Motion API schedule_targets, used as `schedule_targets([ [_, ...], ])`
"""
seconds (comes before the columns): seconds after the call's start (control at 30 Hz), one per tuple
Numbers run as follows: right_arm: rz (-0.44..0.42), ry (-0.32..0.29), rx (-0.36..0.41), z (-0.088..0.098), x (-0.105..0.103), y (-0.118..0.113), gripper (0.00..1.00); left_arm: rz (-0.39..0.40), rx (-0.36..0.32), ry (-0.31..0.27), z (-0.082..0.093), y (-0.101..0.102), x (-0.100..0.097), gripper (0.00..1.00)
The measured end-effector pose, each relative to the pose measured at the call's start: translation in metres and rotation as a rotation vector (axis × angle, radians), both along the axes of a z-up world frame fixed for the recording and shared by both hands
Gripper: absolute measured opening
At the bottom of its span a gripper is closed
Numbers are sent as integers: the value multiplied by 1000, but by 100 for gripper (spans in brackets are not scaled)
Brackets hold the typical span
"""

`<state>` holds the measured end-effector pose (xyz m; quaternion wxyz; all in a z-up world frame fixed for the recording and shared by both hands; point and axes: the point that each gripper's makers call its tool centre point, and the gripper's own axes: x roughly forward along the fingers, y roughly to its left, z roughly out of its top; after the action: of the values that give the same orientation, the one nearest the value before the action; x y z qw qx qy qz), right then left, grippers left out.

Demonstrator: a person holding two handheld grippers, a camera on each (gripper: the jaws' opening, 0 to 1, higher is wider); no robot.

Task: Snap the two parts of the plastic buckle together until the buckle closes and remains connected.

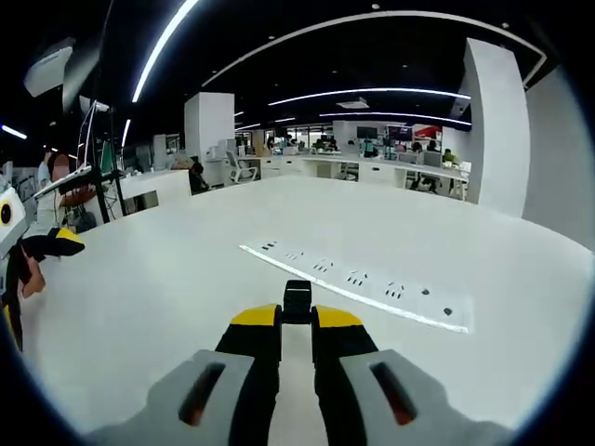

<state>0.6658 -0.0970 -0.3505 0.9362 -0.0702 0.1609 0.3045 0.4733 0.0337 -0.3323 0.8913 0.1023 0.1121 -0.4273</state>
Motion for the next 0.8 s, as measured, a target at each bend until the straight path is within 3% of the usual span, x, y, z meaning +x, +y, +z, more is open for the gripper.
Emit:
schedule_targets([
  [0.8,-8,13,-15,-8,21,5,10,11,3,-25,4,4,0,100],
])
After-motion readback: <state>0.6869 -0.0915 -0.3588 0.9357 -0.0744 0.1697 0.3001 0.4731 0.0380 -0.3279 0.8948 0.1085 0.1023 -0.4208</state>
